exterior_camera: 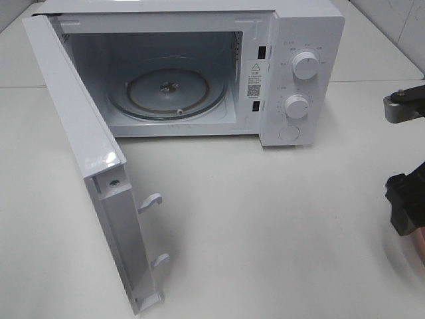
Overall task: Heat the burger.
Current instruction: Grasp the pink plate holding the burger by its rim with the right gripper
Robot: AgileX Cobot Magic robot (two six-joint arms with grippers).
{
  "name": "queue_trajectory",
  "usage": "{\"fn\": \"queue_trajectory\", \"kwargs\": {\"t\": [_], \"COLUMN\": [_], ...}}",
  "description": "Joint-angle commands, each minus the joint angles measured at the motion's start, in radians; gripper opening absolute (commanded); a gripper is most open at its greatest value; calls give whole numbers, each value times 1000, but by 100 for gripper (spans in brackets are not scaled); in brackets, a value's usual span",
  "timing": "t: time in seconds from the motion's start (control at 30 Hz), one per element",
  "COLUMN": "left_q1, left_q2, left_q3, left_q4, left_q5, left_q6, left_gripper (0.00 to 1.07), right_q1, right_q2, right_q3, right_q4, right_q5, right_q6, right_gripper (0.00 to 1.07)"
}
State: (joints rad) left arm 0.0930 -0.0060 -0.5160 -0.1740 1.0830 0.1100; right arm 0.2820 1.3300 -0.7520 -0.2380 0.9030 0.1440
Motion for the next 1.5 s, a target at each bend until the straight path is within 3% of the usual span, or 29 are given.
{"fn": "queue_trajectory", "kwargs": {"t": [0.03, 0.27, 0.5, 0.67, 1.0, 1.5], "left_q1": [3, 3, 3, 3, 3, 3], "left_q2": [-12, -12, -12, -12, -12, -12], "left_q3": [1, 1, 1, 1, 1, 1], "left_q4": [-3, -3, -3, -3, -3, -3], "left_q5": [-14, -14, -14, -14, -14, -14], "left_q6": [-3, -3, -3, -3, -4, -4], "left_gripper": [98, 98, 98, 98, 98, 98], "right_q1": [-6, -23, -153, -192, -192, -192], "right_q2": [-3, -3, -3, -3, 53, 238], "right_q3": [-2, -2, 60, 105, 178, 174], "right_q4": [-5, 2, 14, 23, 22, 21], "right_q5": [-9, -5, -58, -144, -278, -396], "right_q6": [-24, -16, -21, -16, 12, 30], "right_gripper": [103, 101, 98, 97, 94, 91]}}
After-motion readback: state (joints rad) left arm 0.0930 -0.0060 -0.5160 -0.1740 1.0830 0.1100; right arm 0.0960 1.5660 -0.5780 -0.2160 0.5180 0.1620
